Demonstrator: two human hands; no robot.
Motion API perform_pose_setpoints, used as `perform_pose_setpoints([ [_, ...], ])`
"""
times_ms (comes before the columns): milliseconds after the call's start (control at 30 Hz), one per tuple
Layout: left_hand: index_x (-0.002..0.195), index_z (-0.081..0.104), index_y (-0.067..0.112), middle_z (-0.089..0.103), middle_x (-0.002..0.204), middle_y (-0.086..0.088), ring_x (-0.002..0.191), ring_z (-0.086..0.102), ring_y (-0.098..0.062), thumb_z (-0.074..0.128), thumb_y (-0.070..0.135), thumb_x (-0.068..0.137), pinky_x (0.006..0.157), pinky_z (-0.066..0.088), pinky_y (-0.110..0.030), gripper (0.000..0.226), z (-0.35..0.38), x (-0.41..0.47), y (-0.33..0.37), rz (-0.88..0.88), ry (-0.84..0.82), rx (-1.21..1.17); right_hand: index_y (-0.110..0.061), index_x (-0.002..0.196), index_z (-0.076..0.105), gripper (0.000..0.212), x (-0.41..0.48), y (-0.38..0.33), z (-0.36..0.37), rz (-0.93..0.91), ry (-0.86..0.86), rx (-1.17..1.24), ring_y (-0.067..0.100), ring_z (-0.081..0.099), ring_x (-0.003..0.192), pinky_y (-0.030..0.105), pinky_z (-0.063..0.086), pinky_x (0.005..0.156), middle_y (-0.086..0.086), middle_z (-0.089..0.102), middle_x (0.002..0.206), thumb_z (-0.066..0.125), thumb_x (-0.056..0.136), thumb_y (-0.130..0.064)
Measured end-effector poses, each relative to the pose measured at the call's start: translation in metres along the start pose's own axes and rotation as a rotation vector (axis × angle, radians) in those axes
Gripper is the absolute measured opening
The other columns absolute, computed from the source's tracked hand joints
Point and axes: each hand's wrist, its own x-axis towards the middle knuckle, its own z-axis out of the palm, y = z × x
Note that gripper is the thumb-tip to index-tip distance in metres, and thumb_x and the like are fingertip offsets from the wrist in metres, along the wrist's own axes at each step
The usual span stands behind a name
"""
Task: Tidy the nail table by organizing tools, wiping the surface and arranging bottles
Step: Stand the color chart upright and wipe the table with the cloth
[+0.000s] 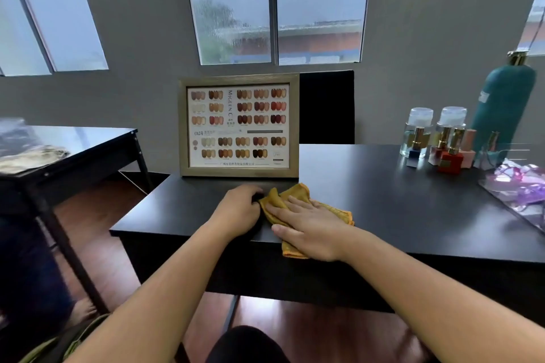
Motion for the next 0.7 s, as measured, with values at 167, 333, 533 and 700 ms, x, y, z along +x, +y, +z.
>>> perform_pose_setpoints([
  [167, 0.115, 0.065, 0.015, 0.064, 0.12, -0.001, 0.114, 0.055, -0.017, 0.045, 0.023, 0.093, 0.091, 0.039, -0.023, 0.031, -0.007, -0.003, 0.004, -0.015, -0.055, -0.14, -0.035, 0.133, 0.049, 0.037, -0.002, 0.024, -0.019, 0.096, 0.372, 0.454, 0.01, 0.046, 0.127, 0.018, 0.032, 0.097, -0.008, 0.054, 0.136, 0.044, 0.097, -0.03],
  [333, 0.109, 0.062, 0.012, 0.063, 0.107, -0.002, 0.096, 0.057, -0.016, 0.062, 0.035, 0.086, 0.082, 0.044, -0.028, 0.032, 0.0, -0.008, 0.012, -0.019, -0.019, -0.021, -0.034, 0.14, 0.04, 0.049, 0.017, 0.038, -0.031, 0.262, 0.228, 0.203, 0.021, 0.047, 0.127, 0.029, 0.038, 0.096, 0.002, 0.049, 0.141, 0.051, 0.093, -0.039],
  [533, 0.098, 0.062, 0.019, 0.058, 0.099, 0.002, 0.097, 0.056, -0.019, 0.063, 0.038, 0.084, 0.091, 0.047, -0.04, 0.024, -0.018, -0.013, 0.005, -0.041, -0.084, 0.164, -0.029, 0.142, 0.038, 0.061, 0.033, 0.024, -0.043, 0.268, -0.052, 0.048, 0.022, 0.048, 0.12, 0.036, 0.041, 0.1, 0.002, 0.048, 0.136, 0.059, 0.087, -0.045],
  [700, 0.081, 0.06, 0.026, 0.058, 0.084, 0.008, 0.079, 0.054, -0.007, 0.067, 0.038, 0.082, 0.061, 0.04, -0.021, 0.014, -0.041, -0.013, -0.021, -0.118, -0.171, 0.167, -0.024, 0.118, 0.057, 0.032, 0.043, 0.003, -0.038, 0.192, -0.08, 0.176, 0.016, 0.055, 0.097, 0.03, 0.048, 0.087, -0.001, 0.059, 0.11, 0.062, 0.088, -0.034],
])
